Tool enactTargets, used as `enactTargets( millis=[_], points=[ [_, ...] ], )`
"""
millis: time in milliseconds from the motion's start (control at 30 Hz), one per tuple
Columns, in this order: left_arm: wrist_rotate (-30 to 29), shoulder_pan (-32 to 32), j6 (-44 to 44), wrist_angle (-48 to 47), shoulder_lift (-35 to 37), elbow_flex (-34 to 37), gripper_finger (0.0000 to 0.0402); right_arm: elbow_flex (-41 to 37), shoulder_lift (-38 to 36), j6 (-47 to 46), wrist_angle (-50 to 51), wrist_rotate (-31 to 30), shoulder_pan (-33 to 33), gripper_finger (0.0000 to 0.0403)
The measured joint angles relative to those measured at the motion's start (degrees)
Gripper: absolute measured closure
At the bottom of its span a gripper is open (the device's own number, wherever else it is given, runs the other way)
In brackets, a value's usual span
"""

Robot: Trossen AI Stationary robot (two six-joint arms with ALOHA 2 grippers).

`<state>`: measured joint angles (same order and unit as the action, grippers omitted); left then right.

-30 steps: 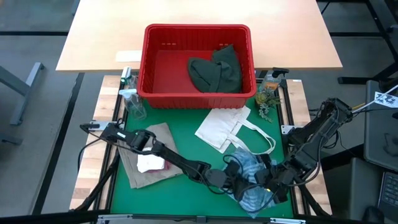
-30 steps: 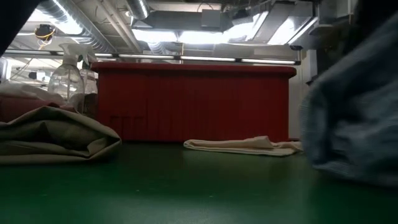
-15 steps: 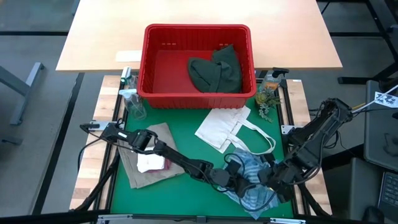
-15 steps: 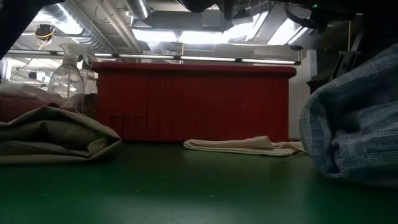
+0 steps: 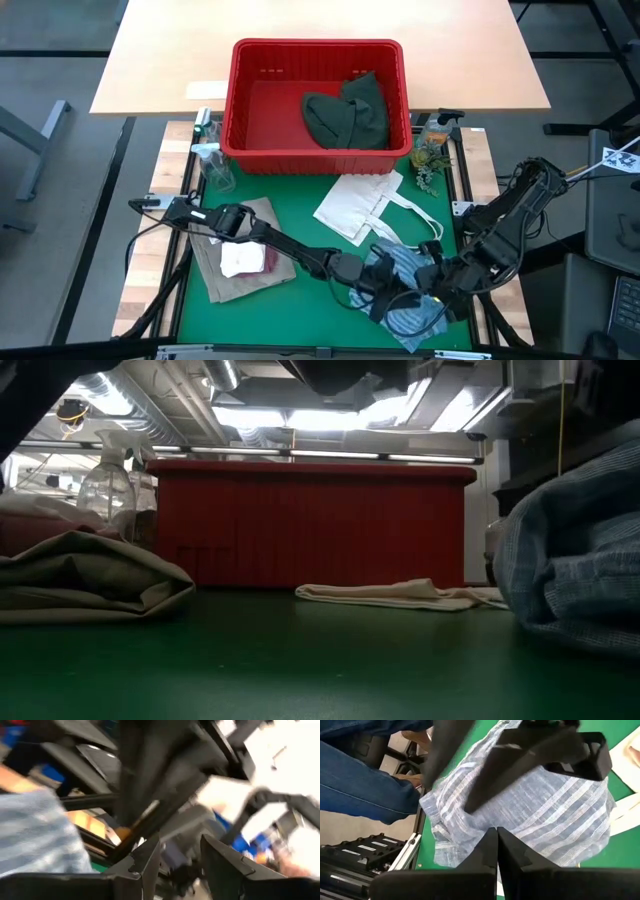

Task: Fold Laundry from Bin
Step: Fold the blue polo shirt

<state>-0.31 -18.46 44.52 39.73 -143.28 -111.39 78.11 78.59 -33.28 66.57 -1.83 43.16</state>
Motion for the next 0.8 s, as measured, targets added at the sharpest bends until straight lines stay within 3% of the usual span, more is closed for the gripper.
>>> enactTargets(
  millis=[100, 533, 800],
  points=[
    [4.4, 0.5, -4.4, 0.1, 0.0, 0.0, 0.0271, 0.0, 0.0, -0.1, 0.1, 0.3, 0.0, 0.0402],
    [20.9, 6.2, -4.6, 0.3, 0.0, 0.0, 0.0276, -0.2, 0.0, -0.1, -1.7, -2.7, 0.4, 0.0402],
    [23.5, 9.0, -5.3, 2.2, 0.0, 0.1, 0.0276, -0.2, -0.4, -0.2, -0.3, -3.3, 5.9, 0.0402]
  ],
)
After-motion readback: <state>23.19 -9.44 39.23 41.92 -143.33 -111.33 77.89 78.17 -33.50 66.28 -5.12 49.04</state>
